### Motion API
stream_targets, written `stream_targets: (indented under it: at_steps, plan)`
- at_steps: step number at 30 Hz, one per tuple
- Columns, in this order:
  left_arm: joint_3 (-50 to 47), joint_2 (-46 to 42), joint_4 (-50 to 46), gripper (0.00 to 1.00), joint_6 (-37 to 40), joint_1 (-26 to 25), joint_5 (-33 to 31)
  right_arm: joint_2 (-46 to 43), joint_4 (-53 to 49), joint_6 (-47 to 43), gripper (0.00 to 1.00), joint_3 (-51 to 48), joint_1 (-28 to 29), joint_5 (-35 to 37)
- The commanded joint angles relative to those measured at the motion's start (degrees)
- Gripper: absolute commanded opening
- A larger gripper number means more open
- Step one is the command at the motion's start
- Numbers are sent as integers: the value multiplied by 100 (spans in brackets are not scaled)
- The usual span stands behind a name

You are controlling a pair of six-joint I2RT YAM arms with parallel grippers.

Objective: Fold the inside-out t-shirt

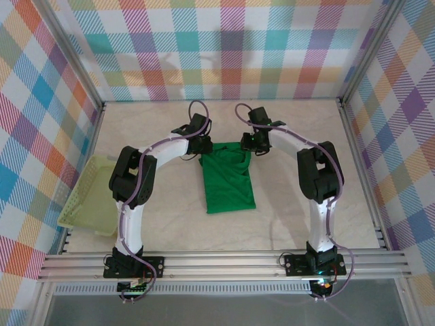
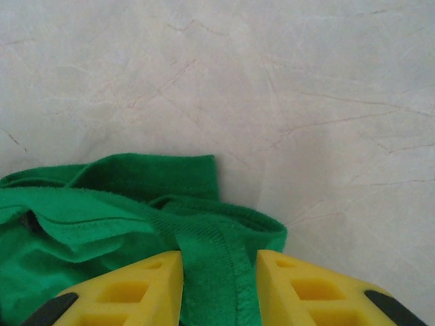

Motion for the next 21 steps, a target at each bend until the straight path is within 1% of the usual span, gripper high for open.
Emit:
stream_targets:
  at_steps: [1, 6, 12, 14, 18, 21]
  plan:
    - [-61, -108, 47, 24, -76, 51, 79, 175, -234, -106, 35, 278, 99, 85]
    - [-94, -132, 51, 24, -72, 51, 98, 227, -296, -97, 36, 330, 132, 201]
    - [-173, -178, 95, 24, -101, 59, 32, 219, -459, -165, 11, 513, 182, 445]
    - [-240, -231, 167, 24, -120, 67, 19, 149, -527, -215, 6, 596, 221, 578]
    - [-517, -425, 574, 23, -230, 101, 10, 55, -632, -306, 1, 790, 286, 747]
    - [-688, -549, 773, 22, -325, 137, 20, 68, -708, -358, 0, 965, 306, 797]
